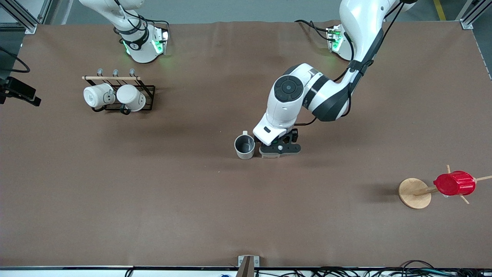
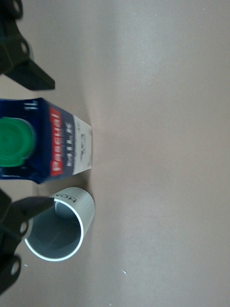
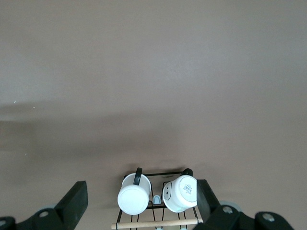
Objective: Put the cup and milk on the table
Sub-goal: 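Carry the milk carton beside the mug with the left gripper, then open the left gripper and lift it away from the carton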
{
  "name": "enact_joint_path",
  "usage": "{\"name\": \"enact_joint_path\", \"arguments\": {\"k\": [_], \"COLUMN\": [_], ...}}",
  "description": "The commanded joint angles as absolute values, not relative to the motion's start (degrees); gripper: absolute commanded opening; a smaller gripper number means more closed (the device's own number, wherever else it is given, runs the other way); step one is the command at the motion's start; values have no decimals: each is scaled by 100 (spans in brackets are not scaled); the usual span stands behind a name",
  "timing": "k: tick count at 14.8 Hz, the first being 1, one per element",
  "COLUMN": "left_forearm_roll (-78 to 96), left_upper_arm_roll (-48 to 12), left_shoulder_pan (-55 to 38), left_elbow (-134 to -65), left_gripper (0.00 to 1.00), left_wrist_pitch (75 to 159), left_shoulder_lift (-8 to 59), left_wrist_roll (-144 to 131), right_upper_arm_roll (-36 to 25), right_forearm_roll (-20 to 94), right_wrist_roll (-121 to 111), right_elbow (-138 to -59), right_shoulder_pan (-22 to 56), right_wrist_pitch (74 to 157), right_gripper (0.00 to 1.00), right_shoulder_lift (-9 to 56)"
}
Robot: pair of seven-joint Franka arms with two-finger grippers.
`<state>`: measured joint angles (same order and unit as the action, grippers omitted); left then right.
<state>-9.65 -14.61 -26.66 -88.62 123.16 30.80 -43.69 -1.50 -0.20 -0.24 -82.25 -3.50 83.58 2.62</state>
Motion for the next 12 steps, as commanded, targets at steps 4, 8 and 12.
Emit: {"name": "enact_joint_path", "arguments": {"k": [4,8,12], "left_forearm_roll": [-661,-229,69], "left_upper_arm_roll": [-1468,-1468,-1468], "left_shoulder_pan": [-2330,-1759,-1250], "left_elbow": [-8868,-9306,-10044], "left_gripper": [100,100,100], "left_wrist_pitch": [11506,11285,11268], "left_shoulder_lift": [2138,1356,477], "left_wrist_roll": [-4150,-3543,-2877], "right_upper_arm_roll": [-123,-123,-123], "right_forearm_roll": [106,114,114], "right_wrist_roll": [-53,-53,-53], "right_elbow": [-8376,-8376,-8376], "right_shoulder_pan": [-404,-404,-404], "right_wrist_pitch": [8394,8394,8376], "right_gripper": [100,100,100], "right_shoulder_lift": [167,167,167]}}
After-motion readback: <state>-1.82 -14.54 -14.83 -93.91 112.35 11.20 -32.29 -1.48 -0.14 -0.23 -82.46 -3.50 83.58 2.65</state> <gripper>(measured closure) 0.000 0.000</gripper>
